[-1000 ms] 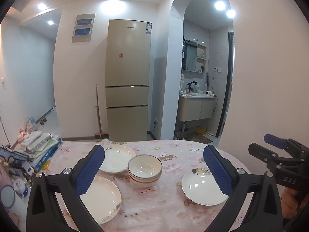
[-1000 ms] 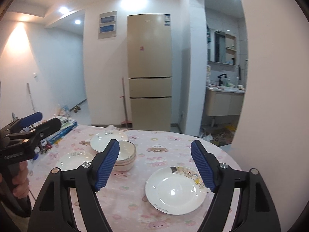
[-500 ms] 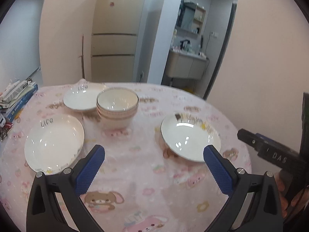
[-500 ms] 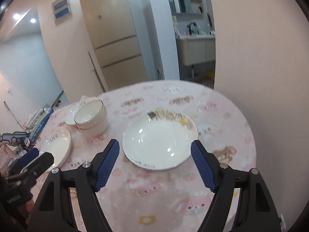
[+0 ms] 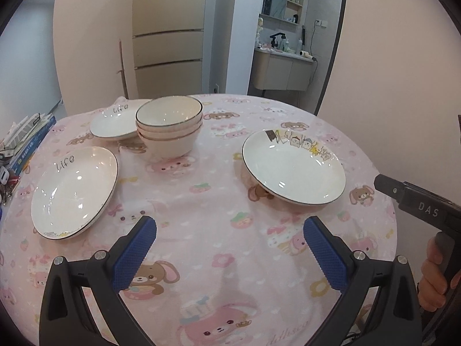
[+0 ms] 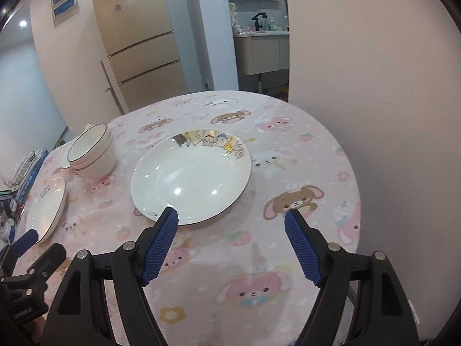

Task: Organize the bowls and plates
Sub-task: 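Lift the right gripper away from the bowl stack and move toward the cartoon-rim plate, then close the right gripper on the rim of the cartoon-rim white plate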

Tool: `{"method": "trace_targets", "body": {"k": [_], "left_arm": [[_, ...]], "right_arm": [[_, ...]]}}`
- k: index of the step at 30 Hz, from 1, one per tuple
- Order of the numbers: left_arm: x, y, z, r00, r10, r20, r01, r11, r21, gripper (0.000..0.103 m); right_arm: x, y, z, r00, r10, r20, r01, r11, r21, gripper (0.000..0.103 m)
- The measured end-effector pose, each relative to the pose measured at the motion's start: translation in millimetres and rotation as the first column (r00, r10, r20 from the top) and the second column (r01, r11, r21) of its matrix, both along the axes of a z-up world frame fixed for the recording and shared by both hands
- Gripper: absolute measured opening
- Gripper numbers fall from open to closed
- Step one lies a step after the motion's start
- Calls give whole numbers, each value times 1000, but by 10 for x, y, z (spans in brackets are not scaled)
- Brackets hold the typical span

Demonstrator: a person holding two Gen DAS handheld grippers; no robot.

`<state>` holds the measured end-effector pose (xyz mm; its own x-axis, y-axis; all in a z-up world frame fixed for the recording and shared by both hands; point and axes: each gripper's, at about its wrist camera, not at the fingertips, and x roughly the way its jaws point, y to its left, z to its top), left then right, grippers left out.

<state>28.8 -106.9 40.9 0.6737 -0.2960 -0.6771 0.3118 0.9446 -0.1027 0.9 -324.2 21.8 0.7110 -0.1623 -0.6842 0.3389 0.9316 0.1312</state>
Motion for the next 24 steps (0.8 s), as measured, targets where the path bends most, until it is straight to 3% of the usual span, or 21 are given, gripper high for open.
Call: {"method": "trace_targets", "body": {"k": [1, 3, 5, 10, 17, 24], "left_arm": [[-27, -19, 27, 1000, 3, 28, -4, 1000, 10, 103], [-84, -46, 72, 996, 12, 86, -13, 1000, 15, 103], [-99, -45, 111, 994, 18, 109, -18, 1000, -6, 103], [-32, 1, 170, 992, 42, 118, -36, 998, -53, 103], [15, 22, 368, 970, 80, 231, -67, 996, -63, 103], [222, -96, 336, 975, 61, 212, -43, 995, -85, 103]], "right_arm": [[4, 1, 14, 1000, -4, 6, 4, 1000, -11, 79], [-20, 7, 42, 999, -8, 31, 9, 999, -40, 96], [-62, 14, 80, 997, -10, 77, 16, 997, -74, 102], [-124, 21, 197, 990, -4, 141, 26, 988, -151, 102], [-105, -31, 301, 980, -7, 199, 51, 975, -215, 103], [46, -165, 279, 984, 0, 178, 37, 978, -205, 102]]}}
